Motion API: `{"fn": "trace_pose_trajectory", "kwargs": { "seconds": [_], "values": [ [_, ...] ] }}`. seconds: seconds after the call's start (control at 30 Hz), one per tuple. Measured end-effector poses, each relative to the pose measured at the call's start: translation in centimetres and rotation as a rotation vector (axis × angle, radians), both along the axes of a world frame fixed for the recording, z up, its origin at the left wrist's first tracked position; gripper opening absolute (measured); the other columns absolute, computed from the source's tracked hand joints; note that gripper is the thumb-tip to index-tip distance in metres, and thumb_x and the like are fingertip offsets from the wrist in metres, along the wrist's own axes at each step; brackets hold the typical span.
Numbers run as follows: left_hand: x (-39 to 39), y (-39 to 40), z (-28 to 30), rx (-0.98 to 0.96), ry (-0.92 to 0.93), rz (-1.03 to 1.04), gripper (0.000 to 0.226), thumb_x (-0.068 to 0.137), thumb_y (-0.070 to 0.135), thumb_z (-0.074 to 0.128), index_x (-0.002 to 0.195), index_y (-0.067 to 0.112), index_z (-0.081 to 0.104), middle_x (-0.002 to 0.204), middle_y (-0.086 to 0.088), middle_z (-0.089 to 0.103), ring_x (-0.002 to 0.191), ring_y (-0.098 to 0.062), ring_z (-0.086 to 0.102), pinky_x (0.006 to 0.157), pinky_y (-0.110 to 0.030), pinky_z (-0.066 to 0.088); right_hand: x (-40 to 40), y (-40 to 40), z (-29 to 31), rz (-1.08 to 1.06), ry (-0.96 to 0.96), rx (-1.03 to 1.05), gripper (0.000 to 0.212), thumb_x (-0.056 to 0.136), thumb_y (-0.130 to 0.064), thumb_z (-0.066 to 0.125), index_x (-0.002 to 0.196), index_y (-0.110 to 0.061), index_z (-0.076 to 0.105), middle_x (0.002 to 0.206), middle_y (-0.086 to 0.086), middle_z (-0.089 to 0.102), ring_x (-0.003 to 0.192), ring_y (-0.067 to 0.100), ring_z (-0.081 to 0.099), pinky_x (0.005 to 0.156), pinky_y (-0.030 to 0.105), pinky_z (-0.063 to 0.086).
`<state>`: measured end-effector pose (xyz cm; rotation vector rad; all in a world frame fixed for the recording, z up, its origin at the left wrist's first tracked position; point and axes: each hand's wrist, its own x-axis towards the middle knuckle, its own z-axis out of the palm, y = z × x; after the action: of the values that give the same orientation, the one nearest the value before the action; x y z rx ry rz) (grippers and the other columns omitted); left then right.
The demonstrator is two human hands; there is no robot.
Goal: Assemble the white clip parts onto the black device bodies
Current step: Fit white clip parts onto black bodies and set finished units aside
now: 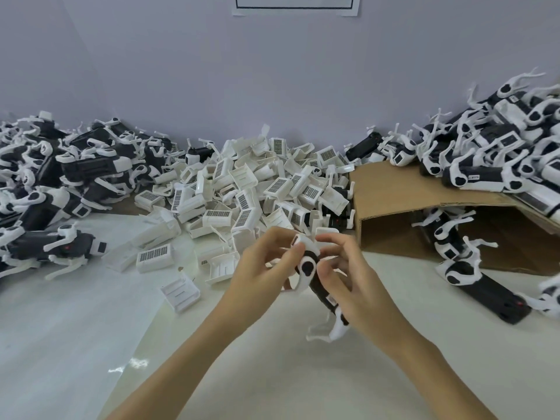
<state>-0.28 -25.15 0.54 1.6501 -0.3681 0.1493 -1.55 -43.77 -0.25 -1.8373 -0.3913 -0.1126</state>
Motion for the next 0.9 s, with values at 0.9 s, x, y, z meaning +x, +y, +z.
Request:
{"fn": "trace_pose_trajectory", "kwargs": {
  "seconds": [0.9],
  "values": [
    [-0.5, 0.5, 0.2, -0.458, -0.084, 0.17, 0.06, 0.1, 0.057, 0.049, 0.074, 0.008, 0.071, 0.081, -0.018, 0.068, 0.088, -0.037, 0.067, 0.1, -0.055, 0.049, -0.5, 0.8, -0.9, -0.064, -0.478, -0.238, 0.092, 0.071, -0.055, 0.091, 0.15, -0.027, 0.051, 0.125, -0.012, 0.064, 0.121, 0.01, 0.061, 0.096, 0.009, 0.042]
  ]
}}
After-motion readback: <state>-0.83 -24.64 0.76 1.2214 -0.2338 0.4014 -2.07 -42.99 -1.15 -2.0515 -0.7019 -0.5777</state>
